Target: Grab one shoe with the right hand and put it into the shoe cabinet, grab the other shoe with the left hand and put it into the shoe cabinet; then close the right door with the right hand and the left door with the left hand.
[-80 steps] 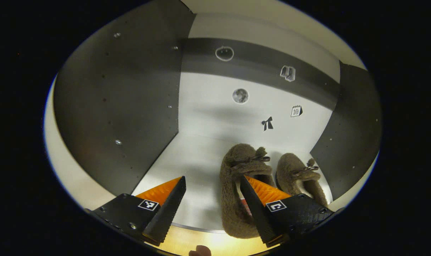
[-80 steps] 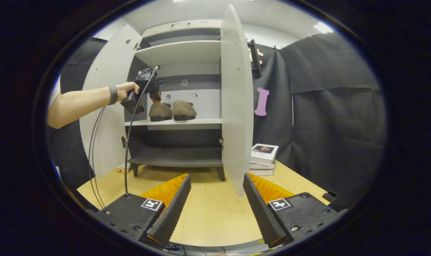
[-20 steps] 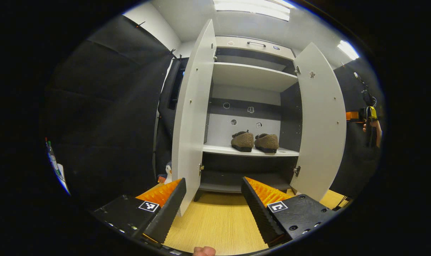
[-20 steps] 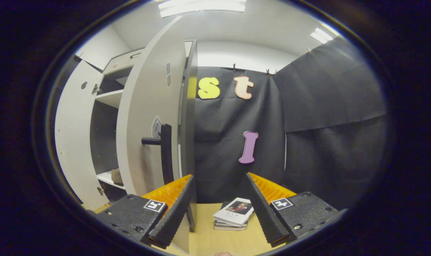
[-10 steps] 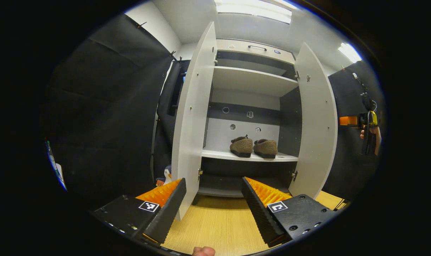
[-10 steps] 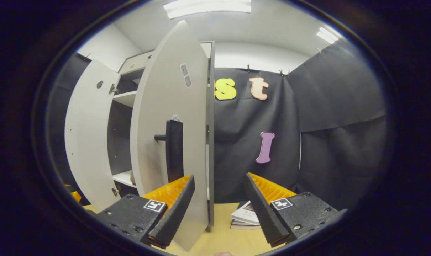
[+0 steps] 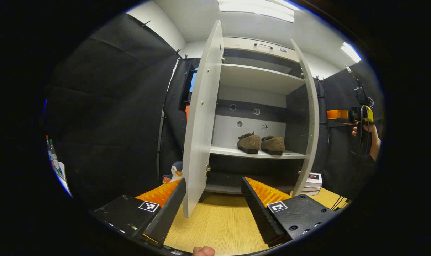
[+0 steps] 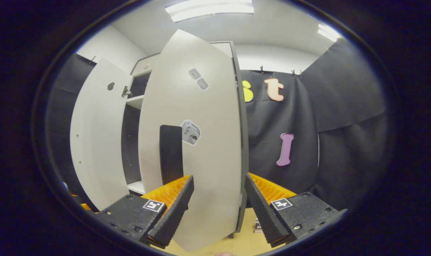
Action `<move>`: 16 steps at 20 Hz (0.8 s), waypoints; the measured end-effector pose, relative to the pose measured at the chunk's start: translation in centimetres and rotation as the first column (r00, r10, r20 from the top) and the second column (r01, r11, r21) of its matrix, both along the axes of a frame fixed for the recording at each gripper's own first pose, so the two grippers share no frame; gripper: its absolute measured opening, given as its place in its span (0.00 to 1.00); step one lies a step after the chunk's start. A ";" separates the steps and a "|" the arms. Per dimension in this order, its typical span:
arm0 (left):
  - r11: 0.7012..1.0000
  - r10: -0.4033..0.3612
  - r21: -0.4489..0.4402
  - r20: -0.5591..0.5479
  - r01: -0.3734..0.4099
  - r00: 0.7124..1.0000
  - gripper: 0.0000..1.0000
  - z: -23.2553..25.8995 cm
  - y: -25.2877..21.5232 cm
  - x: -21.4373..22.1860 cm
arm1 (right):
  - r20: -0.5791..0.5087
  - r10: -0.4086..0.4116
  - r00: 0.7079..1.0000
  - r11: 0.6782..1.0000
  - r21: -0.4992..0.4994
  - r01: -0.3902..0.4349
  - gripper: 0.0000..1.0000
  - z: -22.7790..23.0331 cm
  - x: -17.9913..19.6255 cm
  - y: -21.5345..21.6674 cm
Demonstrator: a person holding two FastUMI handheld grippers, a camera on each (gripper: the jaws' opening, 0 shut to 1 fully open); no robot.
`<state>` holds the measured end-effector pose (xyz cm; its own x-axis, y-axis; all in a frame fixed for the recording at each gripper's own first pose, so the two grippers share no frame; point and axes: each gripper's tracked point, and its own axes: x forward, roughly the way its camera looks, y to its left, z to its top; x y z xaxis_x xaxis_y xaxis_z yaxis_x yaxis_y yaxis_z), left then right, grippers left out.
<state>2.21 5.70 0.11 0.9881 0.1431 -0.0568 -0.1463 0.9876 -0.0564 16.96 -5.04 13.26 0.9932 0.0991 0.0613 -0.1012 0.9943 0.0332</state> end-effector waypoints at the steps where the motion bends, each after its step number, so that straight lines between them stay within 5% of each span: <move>1: 1.000 0.004 0.001 0.004 -0.004 1.000 0.94 0.1 0.1 -0.1 | 0.003 -0.006 1.000 1.000 -0.003 0.006 0.95 0.0 0.4 0.2; 11: 1.000 -0.017 -0.015 0.012 0.017 1.000 0.94 0.9 0.0 -0.1 | 0.058 -0.072 0.996 0.993 -0.091 0.078 0.96 2.0 -1.9 0.6; 16: 0.996 -0.083 -0.044 0.016 0.084 0.996 0.95 1.6 -2.3 1.0 | 0.042 -0.079 0.996 0.996 -0.027 0.080 0.97 -0.3 -5.9 0.7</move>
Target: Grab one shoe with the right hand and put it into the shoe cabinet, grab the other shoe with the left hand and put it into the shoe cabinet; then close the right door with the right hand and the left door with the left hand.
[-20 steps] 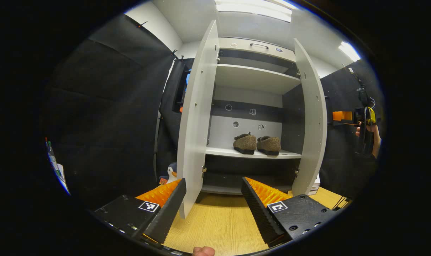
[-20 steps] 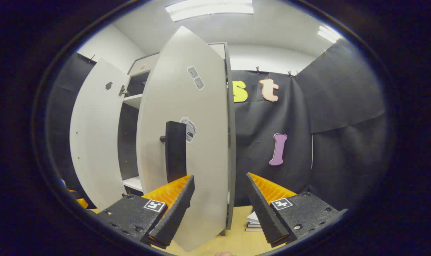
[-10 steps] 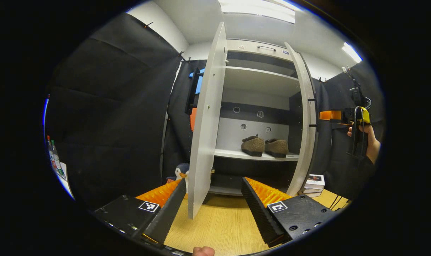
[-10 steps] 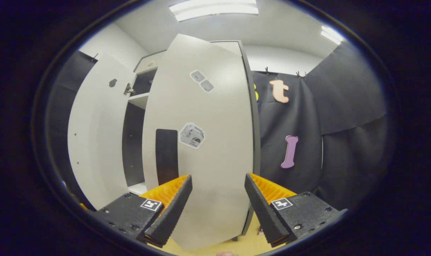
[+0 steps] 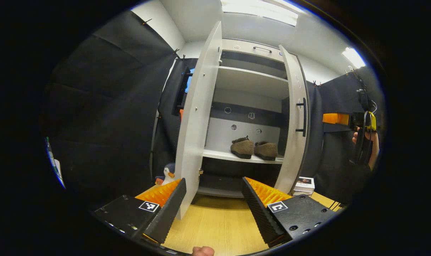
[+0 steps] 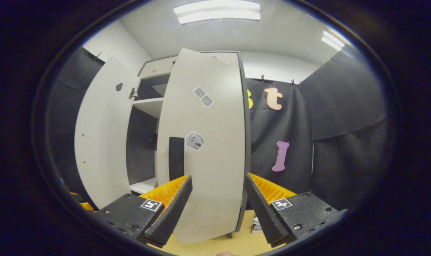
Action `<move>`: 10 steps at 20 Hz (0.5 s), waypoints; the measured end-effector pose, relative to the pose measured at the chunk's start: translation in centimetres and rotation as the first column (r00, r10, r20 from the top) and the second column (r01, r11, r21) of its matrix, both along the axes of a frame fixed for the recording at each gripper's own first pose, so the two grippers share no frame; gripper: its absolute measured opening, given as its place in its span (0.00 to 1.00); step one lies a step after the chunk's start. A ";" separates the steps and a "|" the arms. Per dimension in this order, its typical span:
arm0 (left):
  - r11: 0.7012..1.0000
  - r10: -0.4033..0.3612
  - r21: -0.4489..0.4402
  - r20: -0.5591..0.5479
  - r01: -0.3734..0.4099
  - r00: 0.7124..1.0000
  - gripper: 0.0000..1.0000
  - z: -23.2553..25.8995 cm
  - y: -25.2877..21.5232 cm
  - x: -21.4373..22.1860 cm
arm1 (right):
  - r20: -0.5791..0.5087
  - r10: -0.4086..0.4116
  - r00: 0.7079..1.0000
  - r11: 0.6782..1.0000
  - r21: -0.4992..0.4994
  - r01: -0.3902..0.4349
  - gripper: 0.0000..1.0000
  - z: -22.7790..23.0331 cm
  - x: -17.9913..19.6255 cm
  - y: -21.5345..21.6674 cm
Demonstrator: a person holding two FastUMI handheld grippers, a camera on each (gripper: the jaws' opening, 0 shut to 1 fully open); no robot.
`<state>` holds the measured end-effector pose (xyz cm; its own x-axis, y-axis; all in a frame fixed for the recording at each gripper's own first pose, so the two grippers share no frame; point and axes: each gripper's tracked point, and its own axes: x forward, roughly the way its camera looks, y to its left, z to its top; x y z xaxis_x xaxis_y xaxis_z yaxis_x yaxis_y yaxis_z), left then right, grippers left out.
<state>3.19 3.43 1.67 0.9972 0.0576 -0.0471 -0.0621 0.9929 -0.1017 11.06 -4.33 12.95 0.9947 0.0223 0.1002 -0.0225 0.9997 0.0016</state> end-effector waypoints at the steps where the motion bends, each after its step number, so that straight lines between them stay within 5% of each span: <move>1: 1.000 -0.014 0.002 -0.001 0.014 1.000 0.90 0.1 -0.4 0.1 | -0.006 -0.017 1.000 1.000 0.010 0.017 0.97 -0.8 -0.9 -0.2; 3: 0.999 -0.036 0.016 -0.005 0.036 0.999 0.99 0.0 -1.3 0.2 | -0.015 -0.040 0.999 0.999 0.026 0.040 0.97 -2.4 -2.7 -0.2; 10: 0.996 -0.090 0.029 -0.010 0.090 0.996 0.99 -0.1 -3.8 1.1 | -0.057 -0.127 0.990 0.992 0.003 0.127 0.96 -9.5 -7.7 -0.5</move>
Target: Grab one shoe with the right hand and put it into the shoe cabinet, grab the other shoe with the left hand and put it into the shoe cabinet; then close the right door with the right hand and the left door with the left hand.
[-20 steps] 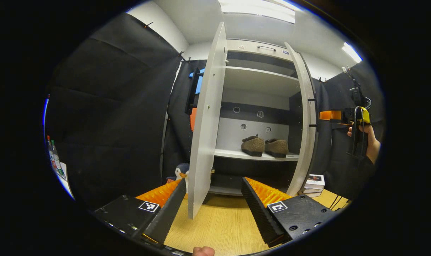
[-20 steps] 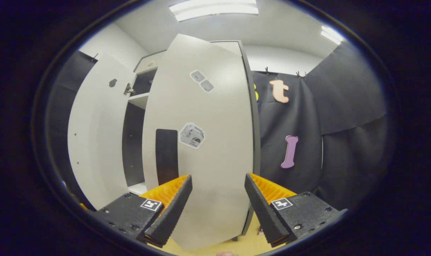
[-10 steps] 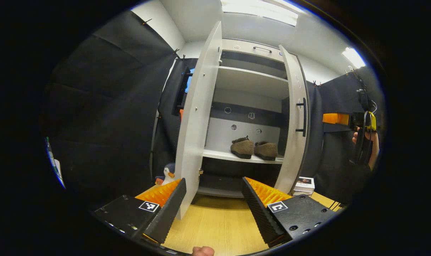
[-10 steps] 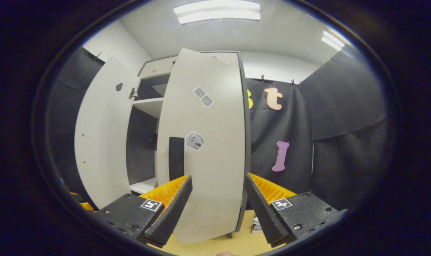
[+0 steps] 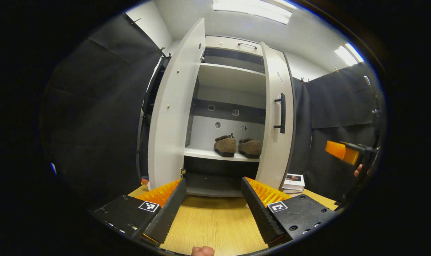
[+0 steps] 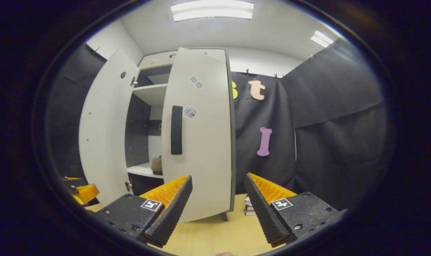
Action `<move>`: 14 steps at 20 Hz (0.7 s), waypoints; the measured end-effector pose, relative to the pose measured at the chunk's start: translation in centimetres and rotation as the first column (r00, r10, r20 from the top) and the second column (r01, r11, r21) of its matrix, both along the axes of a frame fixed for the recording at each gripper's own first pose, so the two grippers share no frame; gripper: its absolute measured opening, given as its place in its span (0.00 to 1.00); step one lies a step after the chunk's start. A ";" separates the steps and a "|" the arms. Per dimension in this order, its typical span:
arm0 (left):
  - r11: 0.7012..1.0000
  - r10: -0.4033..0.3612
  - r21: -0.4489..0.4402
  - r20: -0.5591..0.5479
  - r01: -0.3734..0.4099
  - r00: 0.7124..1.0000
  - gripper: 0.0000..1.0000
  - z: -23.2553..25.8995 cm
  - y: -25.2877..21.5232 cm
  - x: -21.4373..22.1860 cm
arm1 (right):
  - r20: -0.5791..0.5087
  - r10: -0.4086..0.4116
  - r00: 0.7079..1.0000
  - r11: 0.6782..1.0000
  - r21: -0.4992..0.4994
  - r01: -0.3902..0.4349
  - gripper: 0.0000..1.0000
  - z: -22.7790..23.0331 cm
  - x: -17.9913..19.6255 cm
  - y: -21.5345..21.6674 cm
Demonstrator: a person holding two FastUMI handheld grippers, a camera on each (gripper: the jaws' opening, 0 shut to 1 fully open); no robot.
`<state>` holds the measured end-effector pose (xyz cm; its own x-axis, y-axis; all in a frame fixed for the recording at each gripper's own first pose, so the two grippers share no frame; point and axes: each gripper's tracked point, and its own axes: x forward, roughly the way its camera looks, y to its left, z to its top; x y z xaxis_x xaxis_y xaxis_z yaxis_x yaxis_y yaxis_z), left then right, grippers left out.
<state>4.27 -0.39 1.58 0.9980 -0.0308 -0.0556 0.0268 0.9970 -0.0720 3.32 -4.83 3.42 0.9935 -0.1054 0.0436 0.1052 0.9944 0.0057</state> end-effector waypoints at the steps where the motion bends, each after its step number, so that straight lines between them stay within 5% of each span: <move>1: 1.000 -0.008 -0.001 -0.002 0.008 1.000 0.94 -0.1 -0.3 0.1 | -0.019 0.012 1.000 1.000 0.003 -0.012 0.97 -1.0 -0.4 0.4; 9: 0.999 -0.038 -0.005 -0.008 0.038 0.999 0.99 -0.3 -2.2 0.3 | -0.124 0.032 0.992 0.999 0.018 -0.030 0.97 -7.0 -2.3 1.5; 14: 0.989 -0.038 -0.142 0.101 0.052 0.994 0.94 4.4 -1.6 -0.1 | -0.144 0.054 0.988 0.998 0.050 -0.047 0.96 -7.3 -2.2 1.5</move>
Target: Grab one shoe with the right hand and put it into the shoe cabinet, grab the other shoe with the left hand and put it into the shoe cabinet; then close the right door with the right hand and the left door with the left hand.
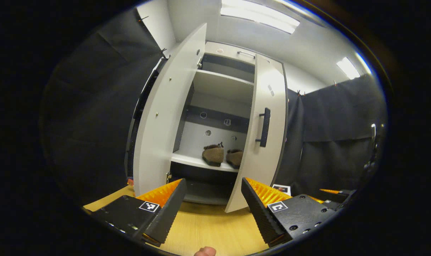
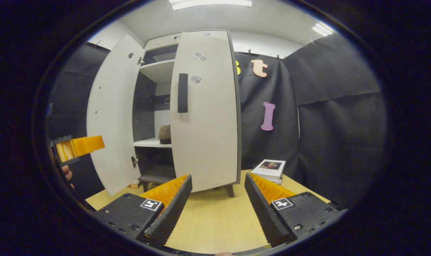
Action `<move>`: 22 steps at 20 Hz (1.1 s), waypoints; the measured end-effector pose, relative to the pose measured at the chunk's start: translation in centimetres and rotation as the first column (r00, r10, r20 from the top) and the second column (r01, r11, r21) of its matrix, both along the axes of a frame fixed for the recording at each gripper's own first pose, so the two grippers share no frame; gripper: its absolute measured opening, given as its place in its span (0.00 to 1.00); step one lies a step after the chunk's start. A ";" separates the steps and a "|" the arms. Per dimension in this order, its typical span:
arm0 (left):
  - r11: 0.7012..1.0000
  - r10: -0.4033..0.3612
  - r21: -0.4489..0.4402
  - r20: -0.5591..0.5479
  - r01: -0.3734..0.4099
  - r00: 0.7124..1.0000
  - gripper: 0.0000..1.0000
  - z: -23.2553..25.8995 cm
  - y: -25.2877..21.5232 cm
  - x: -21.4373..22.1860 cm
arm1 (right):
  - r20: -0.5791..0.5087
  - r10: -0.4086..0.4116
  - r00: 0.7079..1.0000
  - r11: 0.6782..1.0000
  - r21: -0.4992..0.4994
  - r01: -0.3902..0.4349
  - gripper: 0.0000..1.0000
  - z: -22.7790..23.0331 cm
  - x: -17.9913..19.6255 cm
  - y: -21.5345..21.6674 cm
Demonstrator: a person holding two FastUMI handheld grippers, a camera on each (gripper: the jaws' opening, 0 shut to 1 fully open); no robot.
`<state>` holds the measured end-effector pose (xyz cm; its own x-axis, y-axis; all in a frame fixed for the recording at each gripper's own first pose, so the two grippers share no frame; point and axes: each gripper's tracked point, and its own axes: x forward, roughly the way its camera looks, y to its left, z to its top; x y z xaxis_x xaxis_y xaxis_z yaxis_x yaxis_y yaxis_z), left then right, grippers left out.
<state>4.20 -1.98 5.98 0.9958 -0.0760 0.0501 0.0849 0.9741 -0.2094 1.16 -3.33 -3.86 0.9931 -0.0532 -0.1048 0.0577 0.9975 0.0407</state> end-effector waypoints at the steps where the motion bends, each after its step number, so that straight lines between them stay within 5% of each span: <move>1: 1.000 0.011 -0.016 0.015 -0.011 1.000 0.95 1.0 1.0 -0.2 | 0.006 -0.002 1.000 1.000 0.001 0.002 0.97 0.1 0.1 -0.2; 8: 0.977 0.213 -0.049 0.120 -0.208 0.970 0.94 6.4 12.3 0.2 | -0.008 0.020 1.000 0.998 0.061 -0.019 0.97 -0.7 -0.2 0.6; 14: 0.907 0.420 -0.046 0.169 -0.419 0.891 0.94 9.1 22.9 3.1 | 0.022 0.027 0.999 0.997 0.073 -0.029 0.96 0.0 -0.4 0.9; 22: 0.894 0.448 -0.072 0.119 -0.442 0.886 0.99 8.4 26.6 8.1 | 0.022 -0.003 1.000 0.996 0.086 0.002 0.96 0.1 -0.2 -0.3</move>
<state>12.30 24.59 14.35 0.9089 0.3789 0.1741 -0.3266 0.9065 -0.2676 0.96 -3.67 -3.78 0.9951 -0.0474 -0.0873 0.0584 0.9901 0.1277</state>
